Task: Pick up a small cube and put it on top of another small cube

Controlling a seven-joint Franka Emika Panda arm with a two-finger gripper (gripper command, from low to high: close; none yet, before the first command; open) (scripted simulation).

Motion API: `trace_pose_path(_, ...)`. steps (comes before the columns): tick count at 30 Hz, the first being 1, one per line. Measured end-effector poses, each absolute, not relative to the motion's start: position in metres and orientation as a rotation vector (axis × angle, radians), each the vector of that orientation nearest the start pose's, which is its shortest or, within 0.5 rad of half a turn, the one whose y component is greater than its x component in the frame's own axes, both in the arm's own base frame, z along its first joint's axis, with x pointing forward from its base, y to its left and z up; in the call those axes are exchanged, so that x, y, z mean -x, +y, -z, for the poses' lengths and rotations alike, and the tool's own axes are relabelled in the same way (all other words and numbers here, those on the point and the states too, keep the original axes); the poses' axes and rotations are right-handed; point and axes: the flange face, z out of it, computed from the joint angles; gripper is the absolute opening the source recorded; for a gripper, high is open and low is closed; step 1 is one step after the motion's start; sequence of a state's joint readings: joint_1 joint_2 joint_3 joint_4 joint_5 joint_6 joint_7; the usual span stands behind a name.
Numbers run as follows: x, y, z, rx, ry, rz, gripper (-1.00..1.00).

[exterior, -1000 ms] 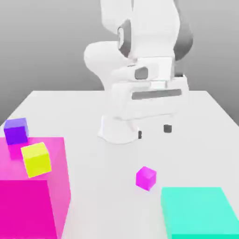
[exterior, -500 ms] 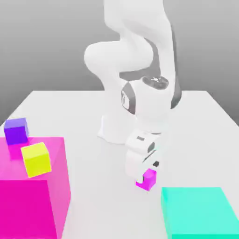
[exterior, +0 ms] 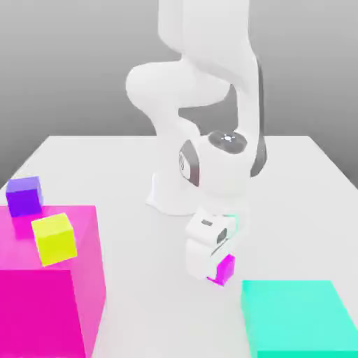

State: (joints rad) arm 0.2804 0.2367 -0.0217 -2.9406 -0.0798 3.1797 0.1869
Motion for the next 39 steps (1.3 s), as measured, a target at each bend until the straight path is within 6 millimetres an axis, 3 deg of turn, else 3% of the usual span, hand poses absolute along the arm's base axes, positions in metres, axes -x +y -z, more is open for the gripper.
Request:
trace_pose_path(9, -0.306, 0.09, -0.161, 3.14, -0.234, 0.018, -1.0)
trace_pose_path(18, -0.299, 0.085, -0.189, 3.135, -0.239, 0.002, -1.0)
trace_pose_path(20, -0.312, 0.082, -0.198, 3.132, -0.165, -0.001, -1.0)
trace_pose_path(23, -0.349, 0.07, -0.22, 3.122, 0.034, -0.003, -1.0)
trace_pose_path(27, -0.399, 0.041, -0.258, 3.092, 0.324, -0.004, -1.0)
trace_pose_path(32, -0.448, -0.014, -0.313, 3.026, 0.694, -0.003, -1.0)
trace_pose_path(39, -0.482, -0.115, -0.403, 2.869, 1.225, -0.002, -1.0)
